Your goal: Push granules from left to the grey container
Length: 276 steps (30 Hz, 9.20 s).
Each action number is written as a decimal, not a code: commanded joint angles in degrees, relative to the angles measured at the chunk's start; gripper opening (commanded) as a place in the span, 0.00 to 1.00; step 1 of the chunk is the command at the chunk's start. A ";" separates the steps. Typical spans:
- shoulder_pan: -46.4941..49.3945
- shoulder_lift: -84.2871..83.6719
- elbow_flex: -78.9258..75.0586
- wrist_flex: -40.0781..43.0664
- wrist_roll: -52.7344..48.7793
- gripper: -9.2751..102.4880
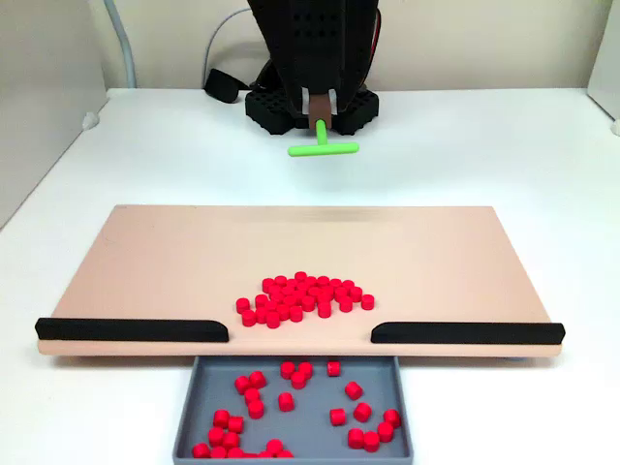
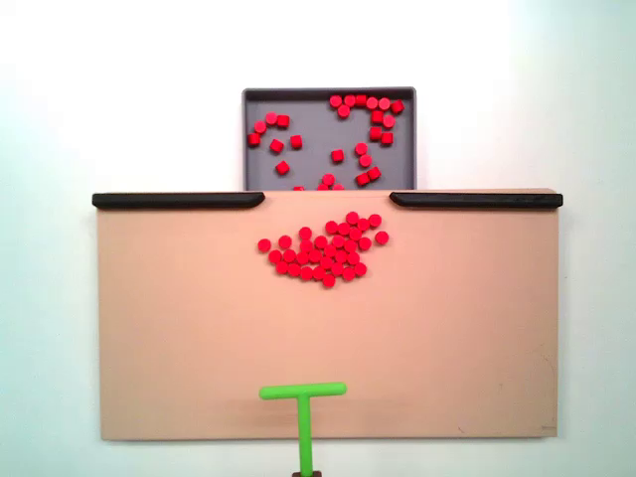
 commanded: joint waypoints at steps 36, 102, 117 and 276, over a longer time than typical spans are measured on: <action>-2.90 2.20 -0.44 0.18 4.83 0.08; -16.88 1.76 -2.72 0.09 43.95 0.08; -19.16 -15.38 -19.51 0.09 81.21 0.08; -2.90 -45.00 -56.07 3.25 28.48 0.08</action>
